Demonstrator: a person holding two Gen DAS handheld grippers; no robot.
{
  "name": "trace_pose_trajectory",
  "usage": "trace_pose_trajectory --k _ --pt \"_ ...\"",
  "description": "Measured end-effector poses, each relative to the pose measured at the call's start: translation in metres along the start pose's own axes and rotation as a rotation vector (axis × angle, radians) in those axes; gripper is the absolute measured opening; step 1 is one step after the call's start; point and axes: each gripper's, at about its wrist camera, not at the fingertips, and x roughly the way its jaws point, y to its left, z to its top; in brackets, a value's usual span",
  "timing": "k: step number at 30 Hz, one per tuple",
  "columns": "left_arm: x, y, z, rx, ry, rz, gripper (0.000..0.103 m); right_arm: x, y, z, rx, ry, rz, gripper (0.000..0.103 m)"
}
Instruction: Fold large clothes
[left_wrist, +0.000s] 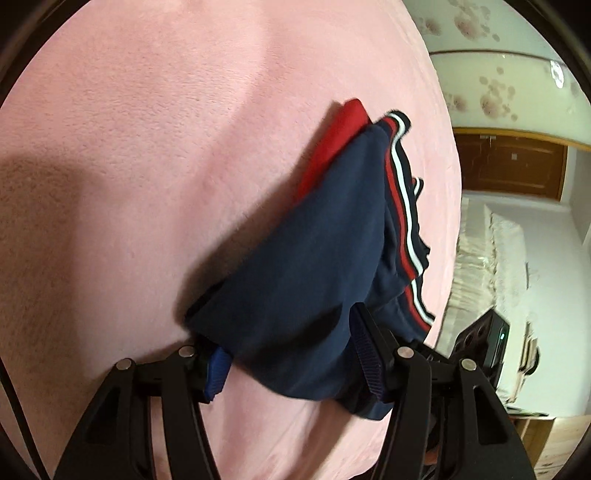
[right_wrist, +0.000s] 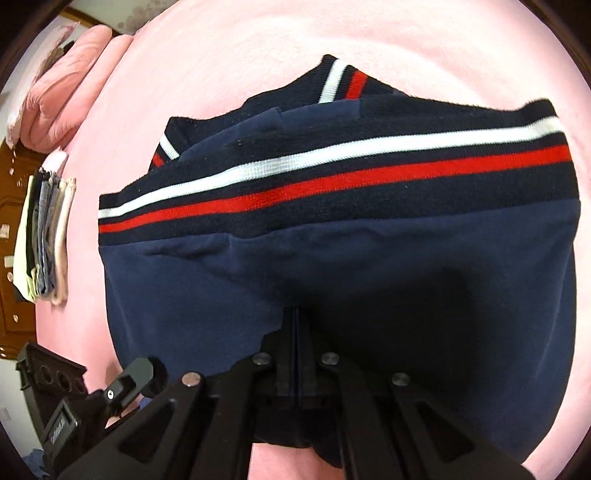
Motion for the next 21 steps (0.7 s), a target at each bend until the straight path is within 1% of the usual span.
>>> trace_pose_trajectory --k 1,2,3,5,7,8,10,13,16,17,20,21 --pt "-0.001 0.001 0.001 -0.008 -0.002 -0.004 0.054 0.000 0.000 -0.001 0.009 -0.003 0.002 0.000" --pt "-0.003 0.001 0.001 -0.012 -0.017 0.007 0.041 0.000 0.000 -0.001 0.014 -0.006 0.002 0.000" --pt "-0.002 0.000 0.002 -0.011 -0.026 0.019 0.036 -0.007 -0.016 -0.002 0.023 -0.012 0.004 0.000" --pt "-0.006 -0.002 0.002 -0.005 -0.043 0.030 0.027 -0.006 -0.018 -0.005 0.047 -0.029 0.008 0.000" --pt "-0.007 -0.014 0.000 0.037 -0.058 0.076 0.025 -0.008 -0.021 -0.009 0.072 -0.047 0.016 0.000" --pt "-0.007 -0.023 0.000 0.075 -0.061 0.115 0.024 -0.014 -0.033 -0.007 0.079 -0.052 0.022 0.000" --pt "-0.006 -0.046 -0.001 0.198 -0.061 0.228 0.022 -0.015 -0.038 -0.011 0.101 -0.067 0.038 0.000" --pt "-0.010 -0.072 -0.007 0.342 -0.088 0.305 0.015 -0.015 -0.048 -0.015 0.135 -0.084 0.072 0.000" --pt "-0.017 -0.093 -0.019 0.456 -0.136 0.323 0.012 -0.019 -0.055 -0.016 0.136 -0.087 0.091 0.000" --pt "-0.019 -0.104 -0.027 0.512 -0.155 0.331 0.011 -0.020 -0.057 -0.016 0.135 -0.089 0.098 0.000" --pt "-0.020 -0.125 -0.044 0.622 -0.195 0.354 0.011 -0.020 -0.065 -0.019 0.133 -0.093 0.135 0.000" --pt "-0.020 -0.135 -0.053 0.667 -0.212 0.350 0.010 -0.020 -0.068 -0.020 0.133 -0.093 0.149 0.000"
